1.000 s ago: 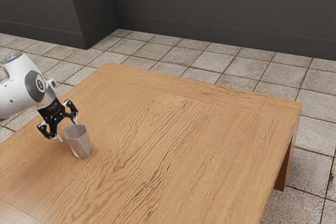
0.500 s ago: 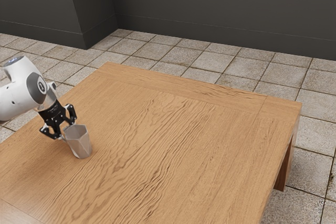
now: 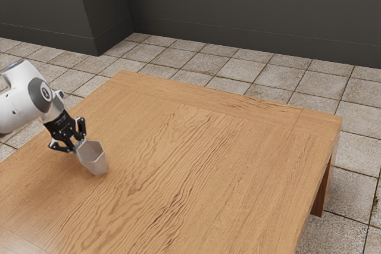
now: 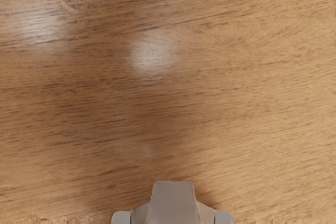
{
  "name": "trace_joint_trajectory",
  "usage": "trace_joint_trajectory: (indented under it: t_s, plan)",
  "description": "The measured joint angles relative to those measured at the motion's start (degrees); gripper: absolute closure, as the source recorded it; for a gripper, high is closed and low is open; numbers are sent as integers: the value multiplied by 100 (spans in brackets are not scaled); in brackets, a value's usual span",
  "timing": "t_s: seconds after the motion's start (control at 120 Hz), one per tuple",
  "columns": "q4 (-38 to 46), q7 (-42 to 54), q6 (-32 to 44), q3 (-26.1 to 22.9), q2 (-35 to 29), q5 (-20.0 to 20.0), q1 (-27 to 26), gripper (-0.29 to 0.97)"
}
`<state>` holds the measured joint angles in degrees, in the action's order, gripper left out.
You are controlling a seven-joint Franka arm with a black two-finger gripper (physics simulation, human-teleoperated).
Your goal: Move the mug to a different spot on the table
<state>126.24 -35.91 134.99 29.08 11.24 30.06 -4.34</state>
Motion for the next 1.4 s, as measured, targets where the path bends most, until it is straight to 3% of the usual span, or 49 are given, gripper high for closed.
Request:
trace_joint_trajectory:
  t_s: [0.433, 0.567, 1.1, 1.4]
  plan:
    - [-7, 72, -1210, 1, -206, 789, -4, 72]
    - [-54, 84, -1437, -206, -191, 973, -5, 74]
    - [-698, 61, -1673, -957, 267, 1484, -21, 79]
    - [-688, 59, -1683, -1025, 521, 1789, -18, 78]
